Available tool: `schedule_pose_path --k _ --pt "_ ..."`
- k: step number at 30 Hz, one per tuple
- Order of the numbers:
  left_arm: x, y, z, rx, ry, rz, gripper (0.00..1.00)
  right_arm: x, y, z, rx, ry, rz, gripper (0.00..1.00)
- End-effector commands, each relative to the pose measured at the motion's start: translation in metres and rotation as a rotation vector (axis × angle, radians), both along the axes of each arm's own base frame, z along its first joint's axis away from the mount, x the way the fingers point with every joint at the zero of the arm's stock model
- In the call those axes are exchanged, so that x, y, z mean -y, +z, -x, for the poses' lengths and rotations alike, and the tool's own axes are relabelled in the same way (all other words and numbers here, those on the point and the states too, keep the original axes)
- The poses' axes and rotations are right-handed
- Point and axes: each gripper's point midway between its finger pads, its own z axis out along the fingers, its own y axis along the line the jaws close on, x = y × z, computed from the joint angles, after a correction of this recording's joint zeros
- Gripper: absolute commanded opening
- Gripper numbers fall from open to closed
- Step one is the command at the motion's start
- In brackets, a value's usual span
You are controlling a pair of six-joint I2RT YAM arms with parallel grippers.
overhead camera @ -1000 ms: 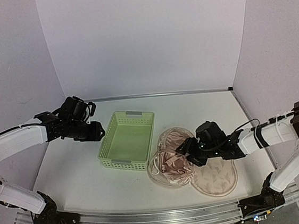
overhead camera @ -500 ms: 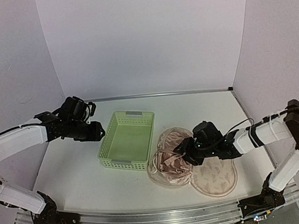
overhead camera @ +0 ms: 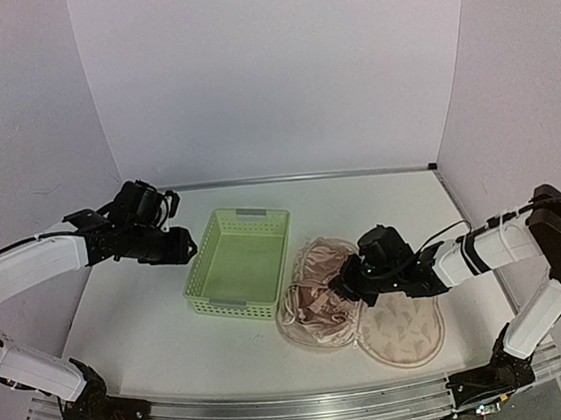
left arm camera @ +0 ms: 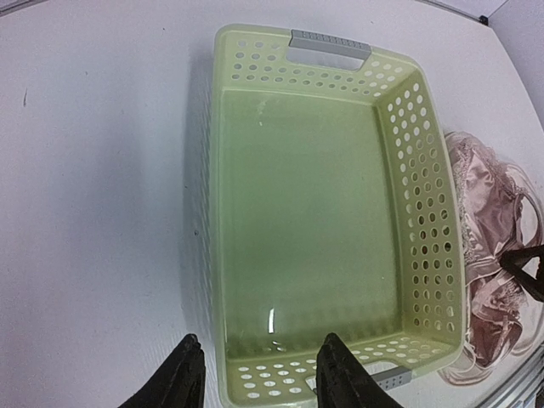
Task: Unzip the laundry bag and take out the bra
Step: Pick up the bra from the laundry bag.
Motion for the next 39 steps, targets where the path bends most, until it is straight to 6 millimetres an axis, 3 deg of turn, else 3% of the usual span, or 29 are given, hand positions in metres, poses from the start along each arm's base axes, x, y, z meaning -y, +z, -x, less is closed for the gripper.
schedule_pose_path --k 1,25,31,39 --pt "0.004 0.026 -0.002 0.055 -0.008 0.041 0.45 -0.01 0.033 -0.015 0.09 -0.009 -0.066 0.0" --pt "-0.002 0.05 0.0 0.108 0.021 0.081 0.46 0.012 0.146 -0.009 0.371 -0.013 -0.198 0.0" --pt "-0.011 0.062 -0.001 0.146 0.067 0.086 0.46 0.009 0.184 -0.012 0.452 0.008 -0.214 0.0" --pt "-0.028 0.085 0.0 0.197 0.14 0.079 0.49 -0.012 0.227 -0.021 0.518 0.054 -0.255 0.0"
